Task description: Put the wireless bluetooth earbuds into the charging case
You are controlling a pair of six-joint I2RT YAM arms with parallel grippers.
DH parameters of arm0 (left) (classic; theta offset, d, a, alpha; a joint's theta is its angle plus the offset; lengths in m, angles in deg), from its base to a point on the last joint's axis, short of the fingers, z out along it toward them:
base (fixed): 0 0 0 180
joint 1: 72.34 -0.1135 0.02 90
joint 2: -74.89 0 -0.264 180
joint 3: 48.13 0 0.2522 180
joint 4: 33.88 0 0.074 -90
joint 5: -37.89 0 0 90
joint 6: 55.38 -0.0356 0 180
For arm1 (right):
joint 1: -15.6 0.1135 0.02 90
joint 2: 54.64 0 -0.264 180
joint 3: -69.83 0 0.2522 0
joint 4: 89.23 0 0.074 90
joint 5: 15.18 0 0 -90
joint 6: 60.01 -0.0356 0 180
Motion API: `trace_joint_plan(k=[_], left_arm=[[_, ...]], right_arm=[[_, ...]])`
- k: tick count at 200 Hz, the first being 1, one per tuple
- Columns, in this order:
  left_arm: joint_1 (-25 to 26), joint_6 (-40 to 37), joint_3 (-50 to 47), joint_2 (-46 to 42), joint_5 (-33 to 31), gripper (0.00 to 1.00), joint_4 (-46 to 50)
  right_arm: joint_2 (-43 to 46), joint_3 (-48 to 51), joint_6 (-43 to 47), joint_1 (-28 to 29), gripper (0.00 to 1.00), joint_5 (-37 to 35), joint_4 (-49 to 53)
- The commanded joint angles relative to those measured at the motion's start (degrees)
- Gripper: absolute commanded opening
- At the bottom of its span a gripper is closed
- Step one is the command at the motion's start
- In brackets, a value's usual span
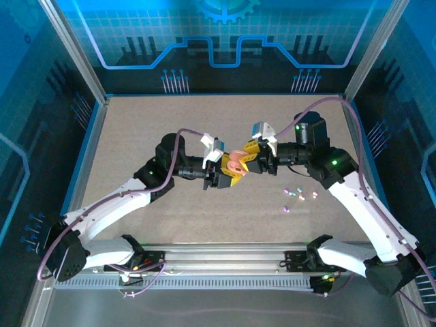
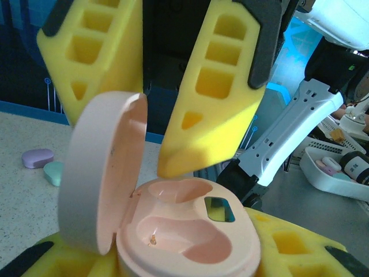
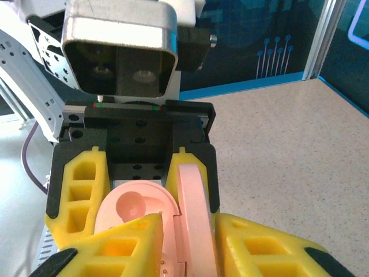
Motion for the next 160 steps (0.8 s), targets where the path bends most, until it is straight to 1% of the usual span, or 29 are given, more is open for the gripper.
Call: trace_joint_plan(k=[1, 13, 26, 39, 49, 64, 72, 81, 109, 148, 160], left_arm=[[0.38, -1.18, 2.55, -1.25, 2.20, 0.25, -1.22], [0.42, -1.24, 2.46, -1.27, 2.19, 0.26, -1.13], [0.54, -1.27, 2.37, -1.31, 2.10, 0.26, -1.13], [0.50, -1.61, 2.36, -1.37, 2.03, 0.27, -0.82], [0.51, -1.96, 2.39, -1.31, 1.87, 0.27, -0.42], [0.53, -2.49, 2.54, -1.22, 1.50, 0.31, 0.40], [0.52, -2.86, 2.55, -1.11, 1.19, 0.36, 0.70], [0.48, -2.95, 2.55, -1.04, 1.01, 0.37, 0.84], [0.52, -2.89, 2.89, -0.53, 0.26, 0.44, 1.20], [0.50, -2.47, 3.76, 0.17, 0.04, 0.45, 1.74], [0.46, -2.52, 3.71, 0.27, -0.12, 0.47, 1.93]], right_arm=[[-0.49, -2.17, 2.18, 0.53, 0.26, 2.17, 2.79], [-0.62, -2.40, 2.04, 0.53, 0.25, 2.18, 2.86], [-0.63, -2.62, 2.17, 0.53, 0.22, 2.82, 2.94], [-0.47, -2.78, 2.42, 0.53, 0.13, 3.26, 2.94], [-0.37, -2.97, 2.51, 0.53, 0.11, 3.40, 2.91], [-0.20, -3.26, 2.52, 0.53, 0.08, 3.40, 2.68], [-0.02, -3.41, 2.50, 0.52, 0.07, 3.59, 2.44], [0.23, -3.33, 2.44, 0.53, 0.06, 3.58, 2.08], [0.81, -3.00, 2.32, 0.53, 0.05, 3.45, 1.49], [1.21, -1.99, 2.42, 0.53, 0.05, 2.45, 0.84], [1.30, -1.93, 2.36, 0.53, 0.05, 2.35, 0.58]])
